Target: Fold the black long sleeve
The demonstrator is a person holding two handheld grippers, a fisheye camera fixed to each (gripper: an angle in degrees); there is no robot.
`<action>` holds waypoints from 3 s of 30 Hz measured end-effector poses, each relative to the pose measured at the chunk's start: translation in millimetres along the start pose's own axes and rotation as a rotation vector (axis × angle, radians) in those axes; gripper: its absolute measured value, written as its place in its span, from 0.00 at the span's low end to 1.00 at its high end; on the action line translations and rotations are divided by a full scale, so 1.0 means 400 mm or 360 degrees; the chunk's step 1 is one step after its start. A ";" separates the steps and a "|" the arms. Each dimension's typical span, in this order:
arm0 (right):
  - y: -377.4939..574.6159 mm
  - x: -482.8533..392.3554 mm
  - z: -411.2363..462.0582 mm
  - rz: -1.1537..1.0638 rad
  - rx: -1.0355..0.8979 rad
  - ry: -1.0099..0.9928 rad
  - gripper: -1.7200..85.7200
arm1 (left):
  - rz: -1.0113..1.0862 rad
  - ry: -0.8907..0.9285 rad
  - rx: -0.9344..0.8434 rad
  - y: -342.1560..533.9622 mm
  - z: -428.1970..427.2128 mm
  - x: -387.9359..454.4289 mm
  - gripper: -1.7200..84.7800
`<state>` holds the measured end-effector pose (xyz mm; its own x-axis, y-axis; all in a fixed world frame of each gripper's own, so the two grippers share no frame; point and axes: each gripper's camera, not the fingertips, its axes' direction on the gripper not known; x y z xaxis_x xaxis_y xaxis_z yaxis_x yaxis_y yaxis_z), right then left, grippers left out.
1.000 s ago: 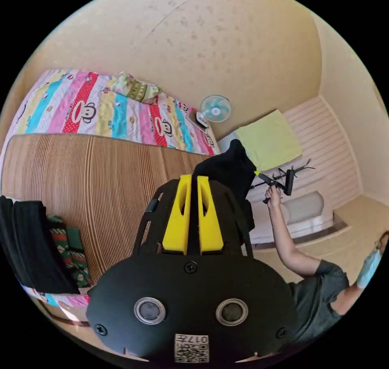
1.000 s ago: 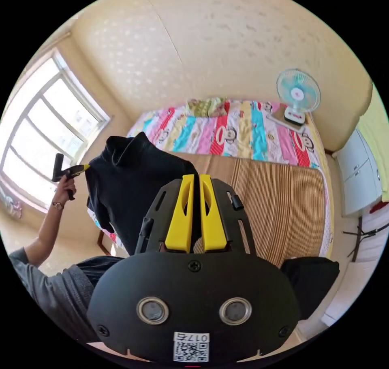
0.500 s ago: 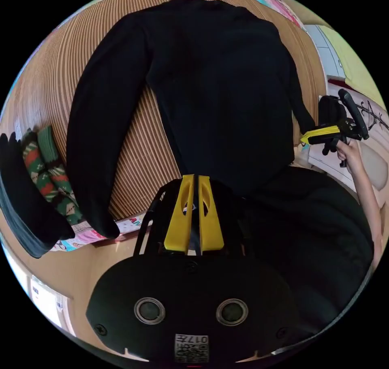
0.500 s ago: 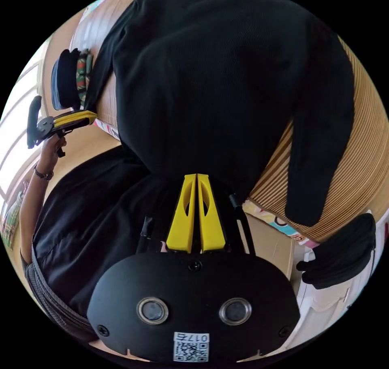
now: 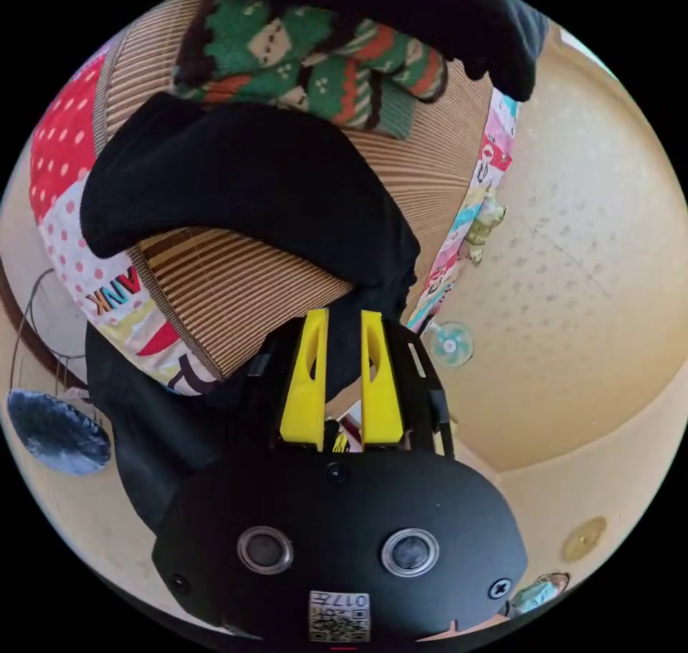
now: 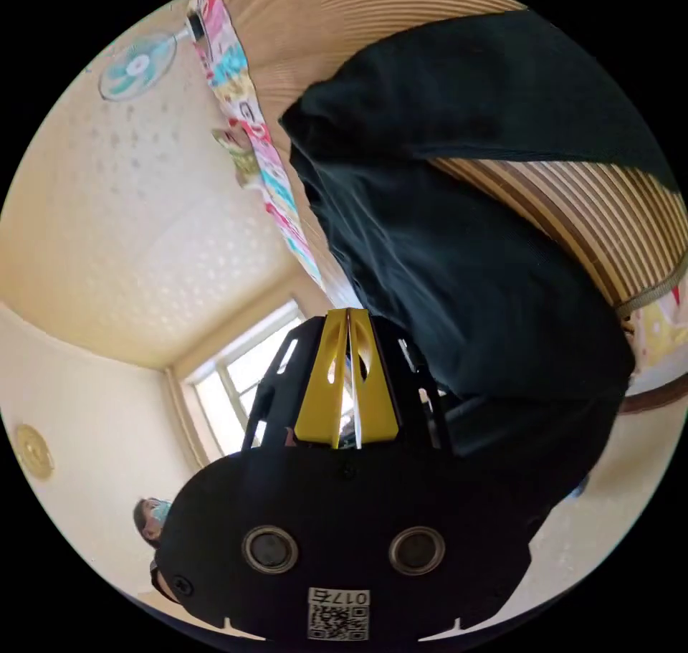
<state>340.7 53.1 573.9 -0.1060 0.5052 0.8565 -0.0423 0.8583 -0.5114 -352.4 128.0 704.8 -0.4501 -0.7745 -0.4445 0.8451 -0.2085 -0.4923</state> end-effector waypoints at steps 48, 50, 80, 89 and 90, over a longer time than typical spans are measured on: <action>0.550 0.293 -0.545 -0.0031 0.0886 -0.1129 0.02 | 0.2088 -0.0693 -0.1123 0.666 0.319 0.306 0.18; 0.540 0.314 -0.567 0.0032 0.0901 -0.1132 0.03 | 0.1993 -0.0789 -0.1160 0.642 0.310 0.241 0.17; 0.269 0.388 -0.739 0.0340 0.1059 -0.0549 0.07 | -0.0017 0.0168 0.0371 0.335 -0.544 -0.403 0.12; 0.107 0.016 -0.557 -0.0692 0.0611 -0.1071 0.06 | 0.0035 0.0138 0.0307 0.314 -0.511 -0.381 0.12; 0.101 -0.017 -0.514 -0.0738 0.0511 -0.1103 0.06 | 0.0041 0.0139 0.0292 0.310 -0.502 -0.376 0.12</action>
<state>543.9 102.8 561.6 -0.5813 -0.1440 0.8008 -0.4953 0.8435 -0.2079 -238.0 338.5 560.2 -0.4443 -0.7277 -0.5225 0.8914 -0.3011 -0.3387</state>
